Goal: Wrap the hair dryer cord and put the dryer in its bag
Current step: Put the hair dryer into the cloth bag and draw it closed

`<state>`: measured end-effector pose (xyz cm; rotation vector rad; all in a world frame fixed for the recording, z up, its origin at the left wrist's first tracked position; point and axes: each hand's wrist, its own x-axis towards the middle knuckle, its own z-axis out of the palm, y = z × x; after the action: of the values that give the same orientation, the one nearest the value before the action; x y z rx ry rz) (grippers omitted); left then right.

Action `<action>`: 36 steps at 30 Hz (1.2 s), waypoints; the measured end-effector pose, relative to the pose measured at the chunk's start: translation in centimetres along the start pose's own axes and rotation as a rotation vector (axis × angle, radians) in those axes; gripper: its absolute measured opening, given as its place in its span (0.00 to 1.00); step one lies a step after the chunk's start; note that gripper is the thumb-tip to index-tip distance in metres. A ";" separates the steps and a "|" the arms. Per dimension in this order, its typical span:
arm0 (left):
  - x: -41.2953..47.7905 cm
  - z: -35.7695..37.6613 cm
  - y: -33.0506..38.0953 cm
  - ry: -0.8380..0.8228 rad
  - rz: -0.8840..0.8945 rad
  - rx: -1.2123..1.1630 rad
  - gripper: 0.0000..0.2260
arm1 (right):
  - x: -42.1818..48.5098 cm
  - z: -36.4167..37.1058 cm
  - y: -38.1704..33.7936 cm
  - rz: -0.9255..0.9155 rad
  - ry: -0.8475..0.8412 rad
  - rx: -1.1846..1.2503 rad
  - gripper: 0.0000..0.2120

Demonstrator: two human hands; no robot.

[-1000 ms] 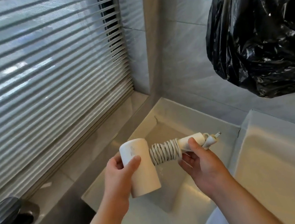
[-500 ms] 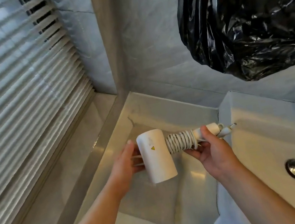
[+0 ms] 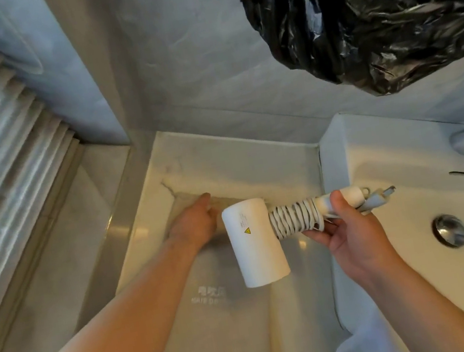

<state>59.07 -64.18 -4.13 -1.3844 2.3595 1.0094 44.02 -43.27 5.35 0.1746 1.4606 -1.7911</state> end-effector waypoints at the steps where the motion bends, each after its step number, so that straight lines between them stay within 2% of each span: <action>1: 0.0 0.2 0.0 0.040 0.043 0.021 0.18 | 0.0 -0.2 0.0 0.000 0.009 0.004 0.09; 3: -0.3 0.7 -0.4 0.079 0.114 0.048 0.13 | 0.0 -0.6 0.1 0.003 0.025 0.003 0.09; 7: -0.5 0.4 -0.9 0.097 0.193 0.022 0.16 | -0.2 -1.1 0.2 -0.013 0.058 -0.001 0.09; 15: -2.7 -2.2 -0.6 -0.076 0.336 0.203 0.05 | -1.8 -1.4 0.0 -0.046 0.081 -0.006 0.08; 18: -4.6 -2.0 -0.7 -0.085 0.264 0.009 0.15 | -2.7 -1.1 -0.1 -0.074 0.094 0.006 0.11; 20: -6.3 -1.8 -0.4 0.007 0.176 -0.226 0.22 | -3.2 -1.0 -0.4 -0.100 0.117 0.044 0.13; 23: -8.9 -1.5 0.5 0.138 0.057 -0.538 0.28 | -4.1 -1.0 -1.3 -0.133 0.132 0.134 0.09; 25: -10.5 -1.5 0.9 0.183 0.055 -0.635 0.28 | -4.5 -0.8 -2.1 -0.148 0.121 0.175 0.09; 30: -13.9 -2.2 2.7 0.163 0.094 -0.688 0.23 | -6.2 1.0 -3.8 -0.172 0.108 0.259 0.20; 32: -14.7 -2.4 3.2 0.163 0.072 -0.721 0.22 | -7.1 1.6 -4.0 -0.186 0.105 0.266 0.16; 34: -15.2 -2.6 3.8 0.187 0.026 -0.798 0.19 | -7.9 2.0 -3.8 -0.213 0.115 0.239 0.07; 36: -15.6 -2.9 4.3 0.239 -0.010 -0.880 0.17 | -8.7 2.1 -3.2 -0.249 0.129 0.184 0.05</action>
<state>64.11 -54.06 7.82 -1.8497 2.1050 2.1387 48.56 -40.81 13.33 0.2130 1.4573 -2.1524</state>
